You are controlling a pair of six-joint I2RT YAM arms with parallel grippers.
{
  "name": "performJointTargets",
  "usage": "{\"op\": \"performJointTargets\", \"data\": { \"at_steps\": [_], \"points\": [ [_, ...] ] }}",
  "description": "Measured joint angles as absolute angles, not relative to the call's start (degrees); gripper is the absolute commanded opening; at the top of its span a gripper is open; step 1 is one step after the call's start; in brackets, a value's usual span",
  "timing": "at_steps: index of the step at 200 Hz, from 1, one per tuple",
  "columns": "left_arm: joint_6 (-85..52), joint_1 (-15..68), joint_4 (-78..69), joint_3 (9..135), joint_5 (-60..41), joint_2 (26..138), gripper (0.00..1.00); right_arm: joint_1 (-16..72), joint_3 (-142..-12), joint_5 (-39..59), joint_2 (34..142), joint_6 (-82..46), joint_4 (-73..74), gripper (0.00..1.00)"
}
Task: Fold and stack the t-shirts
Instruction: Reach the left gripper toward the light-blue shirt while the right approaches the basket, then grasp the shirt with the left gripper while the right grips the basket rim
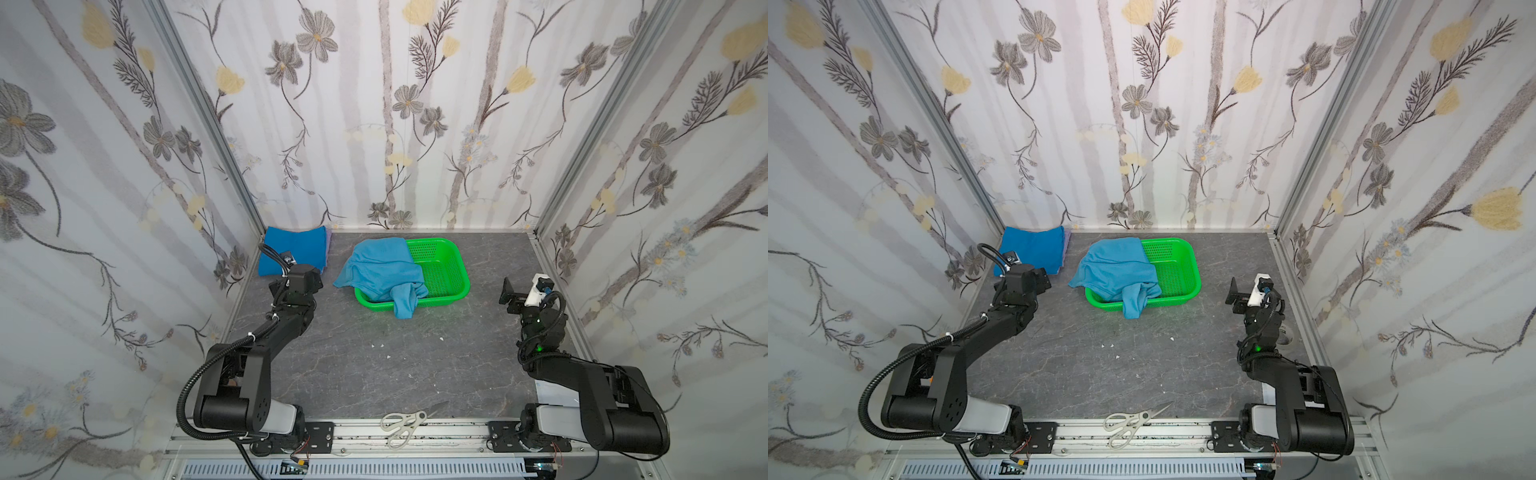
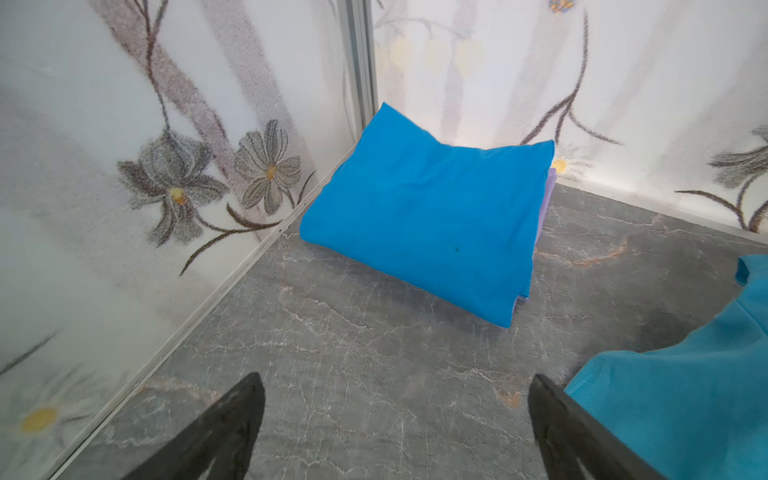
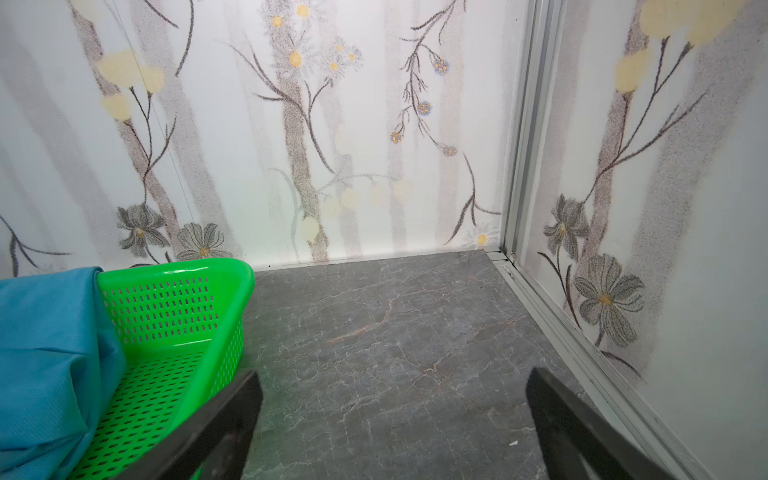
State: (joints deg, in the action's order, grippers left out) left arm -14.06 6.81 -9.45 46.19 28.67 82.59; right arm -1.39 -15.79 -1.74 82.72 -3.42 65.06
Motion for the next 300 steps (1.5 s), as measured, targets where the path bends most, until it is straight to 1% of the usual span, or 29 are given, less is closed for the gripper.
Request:
{"op": "performJointTargets", "data": {
  "at_steps": [18, 38, 77, 103, 136, 154, 162, 207, 216, 230, 284, 300],
  "points": [
    [-19.4, 8.1, 0.8, 51.9, 27.7, 82.2, 1.0, -1.0, -22.0, -2.7, 80.0, -3.5, 56.5, 1.0],
    [-22.5, 10.4, 9.1, 52.8, 22.9, 79.9, 1.0, -0.7, -30.8, -1.5, 79.5, -5.6, 44.4, 1.0],
    [-25.9, 11.1, 17.5, 52.9, 8.6, 76.7, 1.0, 1.8, -48.3, 6.8, 85.9, -10.3, 21.2, 1.0],
    [-27.0, 12.4, 20.6, 55.0, -2.0, 77.0, 1.0, 4.3, -53.8, 11.7, 90.8, -12.1, 11.0, 1.0],
    [-28.6, 12.7, 21.7, 58.3, -10.8, 81.1, 1.0, 6.4, -56.4, 15.8, 94.6, -14.3, 5.6, 1.0],
    [-30.6, 12.7, 20.8, 58.0, -15.2, 83.1, 0.94, 7.0, -57.2, 16.8, 95.4, -15.3, 4.8, 1.0],
    [-31.7, 12.7, 20.0, 57.8, -16.6, 84.0, 0.89, 7.2, -57.5, 17.1, 95.6, -15.4, 4.4, 1.0],
    [-35.1, 12.8, 12.5, 57.5, -20.4, 89.6, 0.67, 7.4, -58.1, 19.3, 96.2, -15.8, 3.7, 1.0],
    [-35.8, 12.8, 10.8, 57.4, -20.9, 90.8, 0.65, 7.5, -58.1, 19.5, 96.4, -15.8, 3.7, 1.0],
    [-36.4, 12.8, 8.3, 57.4, -21.3, 92.6, 0.6, 7.6, -58.1, 19.7, 96.5, -15.8, 3.7, 1.0],
    [-37.6, 12.5, 3.2, 58.5, -20.2, 96.1, 0.52, 7.8, -58.1, 20.6, 96.6, -15.7, 3.7, 1.0],
    [-37.7, 12.4, 2.9, 58.8, -19.3, 96.2, 0.45, 7.8, -58.1, 20.9, 97.2, -15.6, 3.7, 1.0]
  ]
}}
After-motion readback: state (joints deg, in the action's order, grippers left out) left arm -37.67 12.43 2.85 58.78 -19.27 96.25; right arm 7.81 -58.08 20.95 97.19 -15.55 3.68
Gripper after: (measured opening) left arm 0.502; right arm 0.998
